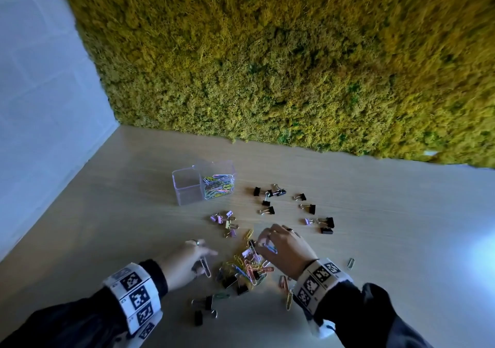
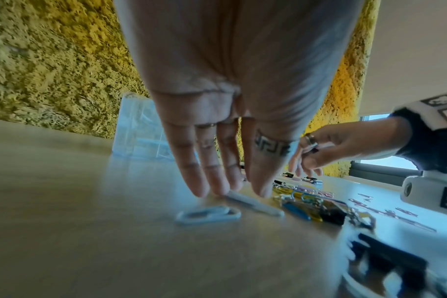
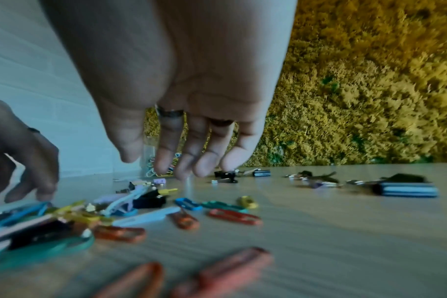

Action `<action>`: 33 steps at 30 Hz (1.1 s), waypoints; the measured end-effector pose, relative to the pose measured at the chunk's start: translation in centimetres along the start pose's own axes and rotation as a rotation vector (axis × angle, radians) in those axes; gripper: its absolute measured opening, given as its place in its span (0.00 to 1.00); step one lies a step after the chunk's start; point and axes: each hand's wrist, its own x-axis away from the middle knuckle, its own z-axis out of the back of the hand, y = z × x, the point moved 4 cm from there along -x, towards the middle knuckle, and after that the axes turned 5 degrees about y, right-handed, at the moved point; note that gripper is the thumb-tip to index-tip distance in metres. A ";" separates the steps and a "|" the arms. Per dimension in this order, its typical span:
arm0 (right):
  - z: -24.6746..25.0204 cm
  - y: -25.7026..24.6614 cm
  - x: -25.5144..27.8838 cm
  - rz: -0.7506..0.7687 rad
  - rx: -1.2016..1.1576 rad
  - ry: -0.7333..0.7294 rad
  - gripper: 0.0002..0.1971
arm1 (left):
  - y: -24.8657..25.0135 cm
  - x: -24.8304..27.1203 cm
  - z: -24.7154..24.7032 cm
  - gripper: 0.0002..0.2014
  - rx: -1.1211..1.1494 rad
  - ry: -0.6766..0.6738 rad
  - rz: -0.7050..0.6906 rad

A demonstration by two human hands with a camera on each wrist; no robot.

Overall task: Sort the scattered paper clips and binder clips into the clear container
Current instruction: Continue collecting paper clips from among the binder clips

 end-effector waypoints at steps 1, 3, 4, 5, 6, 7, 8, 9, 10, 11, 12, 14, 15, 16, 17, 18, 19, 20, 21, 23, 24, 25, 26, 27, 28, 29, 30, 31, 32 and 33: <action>-0.3 -0.5 -0.6 -0.031 0.007 -0.046 0.12 | 0.4 -0.5 0.3 0.21 0.008 0.020 0.003; -0.8 -1.2 -1.6 -0.085 0.020 -0.149 0.13 | 1.4 -1.7 0.9 0.17 0.001 0.060 -0.004; -1.1 -1.2 -1.9 -0.112 0.031 -0.183 0.14 | 2.1 -2.3 1.2 0.15 -0.008 0.078 -0.006; -1.2 -1.2 -2.0 -0.123 0.043 -0.202 0.14 | 2.8 -2.9 1.4 0.13 -0.010 0.092 -0.006; -1.3 -1.1 -2.0 -0.138 0.036 -0.220 0.13 | 3.5 -3.6 1.4 0.11 -0.013 0.102 -0.007; -1.4 -0.9 -2.0 -0.155 0.022 -0.230 0.13 | 4.3 -4.1 1.2 0.10 -0.026 0.106 -0.011; -1.4 -0.6 -1.8 -0.175 0.000 -0.238 0.13 | 5.0 -4.6 1.0 0.10 -0.049 0.096 -0.013; -1.3 -0.4 -1.6 -0.195 -0.017 -0.241 0.15 | 5.7 -5.0 0.6 0.12 -0.076 0.073 -0.013; -1.2 -0.1 -1.3 -0.216 -0.027 -0.243 0.16 | 6.2 -5.4 0.2 0.14 -0.102 0.049 -0.011; -1.0 0.1 -0.9 -0.211 -0.021 -0.245 0.15 | 6.5 -5.7 -0.1 0.15 -0.115 0.033 -0.006; -0.8 0.4 -0.7 -0.190 0.002 -0.250 0.13 | 6.6 -6.0 -0.4 0.14 -0.109 0.033 -0.002; -0.3 0.7 -0.2 -0.170 -0.003 -0.251 0.09 | 6.6 -6.5 -0.6 0.11 -0.089 0.037 -0.002; 0.1 0.9 -0.1 -0.162 -0.047 -0.217 0.06 | 6.5 -6.6 -0.8 0.10 -0.076 0.029 -0.011; 0.3 1.2 -0.2 -0.154 -0.088 -0.168 0.04 | 6.4 -6.8 -1.0 0.10 -0.055 0.024 -0.023; 0.6 1.5 -0.3 -0.145 -0.111 -0.127 0.04 | 6.4 -6.9 -1.2 0.10 -0.031 0.024 -0.031; 0.8 1.7 -0.4 -0.138 -0.119 -0.120 0.06 | 6.4 -7.1 -1.2 0.12 -0.010 0.029 -0.038; 0.9 1.8 -0.6 -0.131 -0.119 -0.140 0.10 | 6.4 -7.1 -1.1 0.13 0.006 0.037 -0.046; 0.9 1.9 -0.7 -0.124 -0.120 -0.166 0.12 | 6.4 -7.2 -1.0 0.14 0.013 0.047 -0.053; 0.8 2.0 -0.7 -0.111 -0.116 -0.181 0.12 | 6.4 -7.3 -1.0 0.15 0.018 0.048 -0.056; 0.9 2.1 -0.8 -0.108 -0.135 -0.163 0.10 | 6.4 -7.5 -1.0 0.17 0.037 0.046 -0.050; 1.0 2.1 -0.7 -0.115 -0.155 -0.143 0.09 | 6.4 -7.6 -1.1 0.16 0.041 0.057 -0.047; 1.1 2.3 -0.7 -0.120 -0.166 -0.126 0.08 | 6.3 -7.7 -1.2 0.14 0.045 0.066 -0.044; 1.2 2.5 -0.6 -0.125 -0.164 -0.121 0.06 | 6.3 -7.9 -1.3 0.13 0.048 0.075 -0.041; 1.4 2.7 -0.5 -0.119 -0.161 -0.110 0.06 | 6.2 -8.2 -1.4 0.13 0.042 0.081 -0.043; 1.6 2.9 -0.3 -0.108 -0.152 -0.097 0.06 | 6.2 -8.4 -1.5 0.12 0.031 0.080 -0.043; 2.0 3.1 0.0 -0.082 -0.145 -0.083 0.07 | 6.3 -8.6 -1.5 0.10 0.018 0.073 -0.044; 2.2 3.3 0.3 -0.054 -0.136 -0.094 0.08 | 6.4 -8.8 -1.5 0.09 0.004 0.067 -0.048; 2.2 3.4 0.6 -0.023 -0.125 -0.133 0.10 | 6.5 -8.9 -1.5 0.08 -0.016 0.063 -0.051; 2.0 3.4 0.9 -0.005 -0.105 -0.194 0.11 | 6.6 -9.1 -1.6 0.07 -0.040 0.062 -0.057; 1.7 3.3 1.3 0.002 -0.077 -0.250 0.11 | 6.7 -9.1 -1.6 0.07 -0.067 0.057 -0.062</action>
